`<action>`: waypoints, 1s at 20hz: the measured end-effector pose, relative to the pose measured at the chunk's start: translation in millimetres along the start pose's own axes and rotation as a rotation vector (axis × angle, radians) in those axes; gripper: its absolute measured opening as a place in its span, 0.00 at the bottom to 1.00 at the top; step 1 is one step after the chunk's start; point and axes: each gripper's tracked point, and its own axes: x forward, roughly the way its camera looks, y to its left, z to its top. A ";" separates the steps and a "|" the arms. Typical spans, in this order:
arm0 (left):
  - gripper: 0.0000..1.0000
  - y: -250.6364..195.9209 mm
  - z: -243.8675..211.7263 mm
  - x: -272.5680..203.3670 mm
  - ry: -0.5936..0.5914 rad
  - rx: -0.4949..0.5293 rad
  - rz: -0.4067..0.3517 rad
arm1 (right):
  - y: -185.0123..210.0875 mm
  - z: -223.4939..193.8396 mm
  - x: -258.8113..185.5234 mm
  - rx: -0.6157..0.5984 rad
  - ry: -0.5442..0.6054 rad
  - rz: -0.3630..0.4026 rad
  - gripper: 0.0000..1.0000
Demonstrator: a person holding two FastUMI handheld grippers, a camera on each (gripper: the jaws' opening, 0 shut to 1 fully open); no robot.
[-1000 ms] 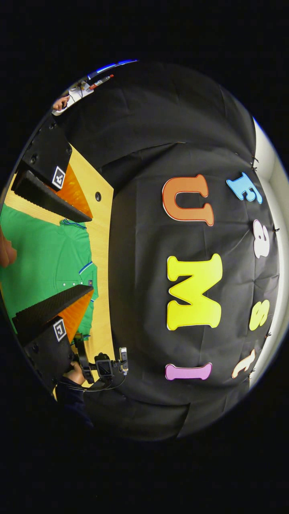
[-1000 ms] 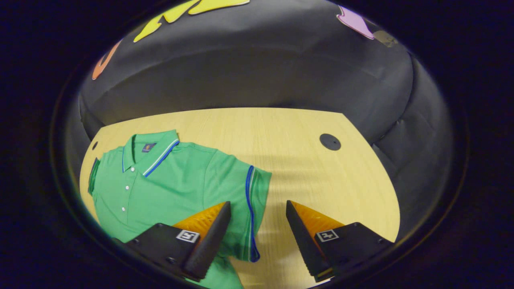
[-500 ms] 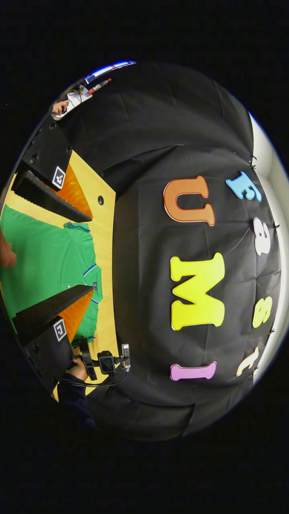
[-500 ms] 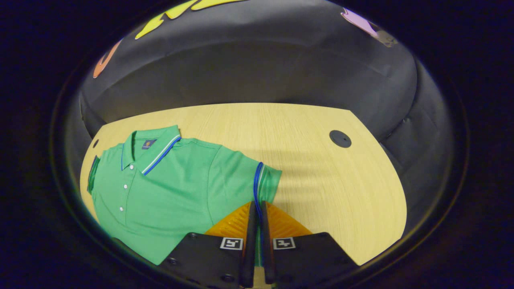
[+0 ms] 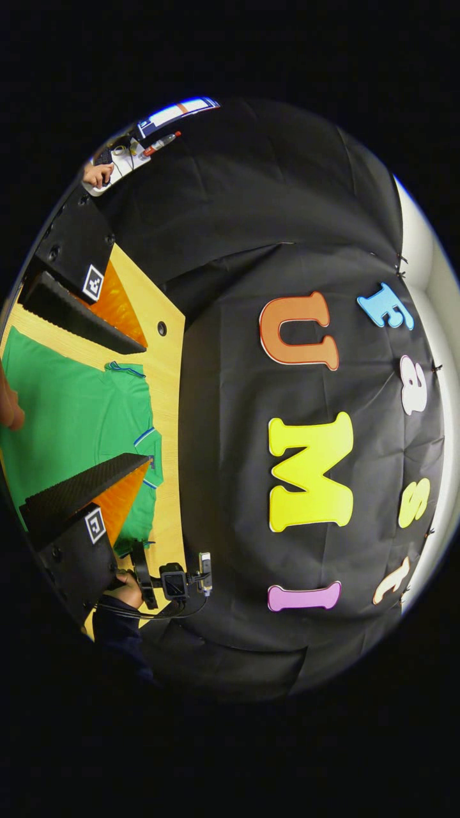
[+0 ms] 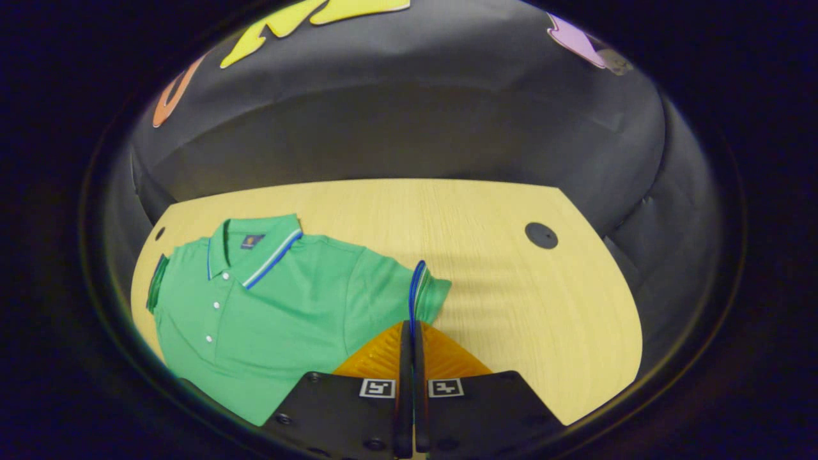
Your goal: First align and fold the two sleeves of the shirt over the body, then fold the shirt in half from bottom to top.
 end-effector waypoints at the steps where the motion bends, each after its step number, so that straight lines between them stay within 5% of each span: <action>1: 1.00 0.5 0.3 -2.4 -0.004 -0.005 0.001 | 6.5 5.8 -6.7 -0.008 -0.019 0.013 0.04; 8: 1.00 24.8 -6.3 -21.6 -0.003 -0.040 0.051 | 68.9 15.4 -30.2 -0.202 -0.090 0.114 0.04; 20: 1.00 73.7 -36.0 -53.0 0.042 -0.117 0.133 | 148.8 -56.0 -41.6 -0.429 -0.053 0.246 0.05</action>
